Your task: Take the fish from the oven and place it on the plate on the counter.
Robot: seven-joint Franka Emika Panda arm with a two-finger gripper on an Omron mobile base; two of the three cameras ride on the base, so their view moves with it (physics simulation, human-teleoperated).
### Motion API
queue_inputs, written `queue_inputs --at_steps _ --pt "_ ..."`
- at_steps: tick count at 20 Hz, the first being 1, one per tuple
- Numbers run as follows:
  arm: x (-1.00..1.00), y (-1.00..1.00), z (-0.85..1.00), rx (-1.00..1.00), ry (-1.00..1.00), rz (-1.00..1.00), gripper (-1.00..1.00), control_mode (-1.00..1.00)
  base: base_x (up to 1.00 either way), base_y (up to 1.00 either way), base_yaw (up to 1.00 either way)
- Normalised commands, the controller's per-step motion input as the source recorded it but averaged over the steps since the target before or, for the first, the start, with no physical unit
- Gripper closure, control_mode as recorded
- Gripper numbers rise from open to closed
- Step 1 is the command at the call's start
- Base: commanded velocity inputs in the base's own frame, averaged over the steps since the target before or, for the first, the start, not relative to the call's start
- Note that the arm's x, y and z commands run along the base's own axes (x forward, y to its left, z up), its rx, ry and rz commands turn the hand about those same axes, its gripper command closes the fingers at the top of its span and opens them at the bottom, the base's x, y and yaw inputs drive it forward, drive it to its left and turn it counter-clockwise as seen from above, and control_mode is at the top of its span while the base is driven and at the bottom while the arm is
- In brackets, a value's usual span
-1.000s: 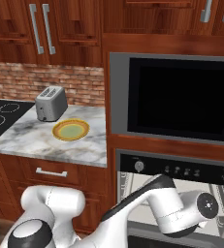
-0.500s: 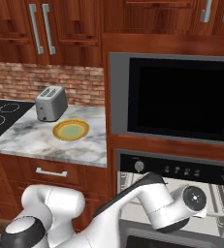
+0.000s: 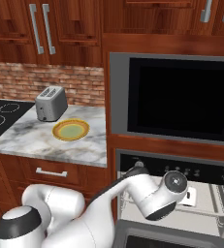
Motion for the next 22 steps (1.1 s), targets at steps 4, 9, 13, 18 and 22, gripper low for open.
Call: queue_inputs --at_steps 4,9,13,18,22 --pt "0.24 0.00 -0.16 0.00 0.00 -0.02 -1.00 -1.00 0.00 0.00 0.00" --pt "0.36 0.00 -0.17 0.00 0.00 0.00 -1.00 -1.00 0.00 0.00 0.00" --pt "0.16 0.00 -0.04 0.00 0.00 0.00 -1.00 -1.00 0.00 0.00 0.00" --pt "0.21 0.00 -0.32 0.00 0.05 0.06 -1.00 -1.00 0.00 0.00 0.00" --pt "0.22 0.00 -0.56 0.00 0.13 0.13 -1.00 -1.00 0.00 0.00 0.00"
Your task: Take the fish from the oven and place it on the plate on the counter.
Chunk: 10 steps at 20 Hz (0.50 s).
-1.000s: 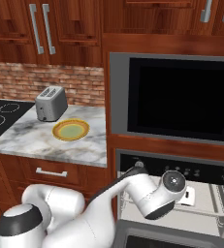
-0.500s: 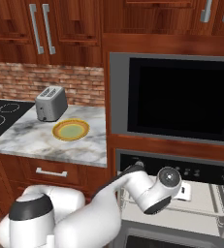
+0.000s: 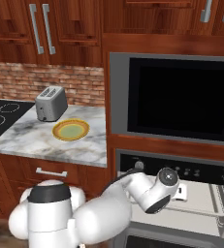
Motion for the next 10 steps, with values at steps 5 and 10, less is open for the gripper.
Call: queue_inputs --at_steps 5,10 --pt "0.27 0.00 -0.49 0.00 0.02 0.05 -1.00 -1.00 0.00 0.00 0.00" --pt "0.25 0.00 -0.35 0.00 -0.06 0.00 -1.00 -1.00 0.00 0.00 0.00"
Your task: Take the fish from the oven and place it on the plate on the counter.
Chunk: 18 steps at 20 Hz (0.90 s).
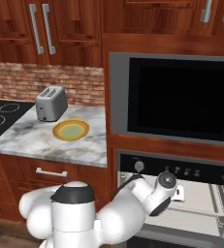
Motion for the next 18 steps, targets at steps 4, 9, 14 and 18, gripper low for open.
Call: queue_inputs --at_steps 4,9,14,18 --pt "0.21 0.00 -0.32 0.00 -0.05 0.00 -1.00 -1.00 0.00 0.00 0.00" --pt "0.39 0.00 -0.26 0.00 0.09 0.00 -1.00 -1.00 0.00 0.00 0.00" --pt "0.39 0.00 -0.22 0.00 0.09 0.00 -1.00 -1.00 0.00 0.00 0.00" --pt "0.06 0.00 -0.33 0.00 0.00 0.01 -1.00 -1.00 0.00 0.00 0.00"
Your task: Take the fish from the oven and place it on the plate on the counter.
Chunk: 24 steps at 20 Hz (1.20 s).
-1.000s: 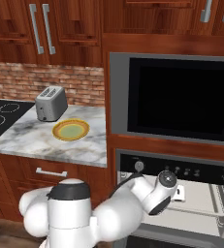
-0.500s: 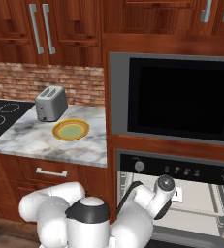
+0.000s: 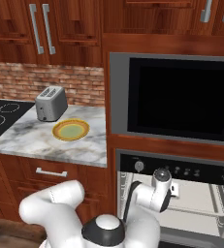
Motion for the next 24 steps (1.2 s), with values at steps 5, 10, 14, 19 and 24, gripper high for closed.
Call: queue_inputs --at_steps 5,10,14,19,24 --pt "0.02 0.00 -0.44 0.00 0.00 0.00 -1.00 -1.00 0.00 0.00 0.00" --pt "0.22 0.00 -0.26 0.01 0.00 0.00 -1.00 -1.00 0.00 0.00 0.00" --pt "0.35 0.00 -0.13 0.04 0.00 0.00 -1.00 -1.00 0.00 0.00 0.00" --pt "0.28 0.00 -0.33 0.02 0.03 0.00 -1.00 -1.00 0.00 0.00 0.00" --pt "0.52 0.00 -0.41 0.00 0.07 0.01 -1.00 -1.00 0.00 0.00 0.00"
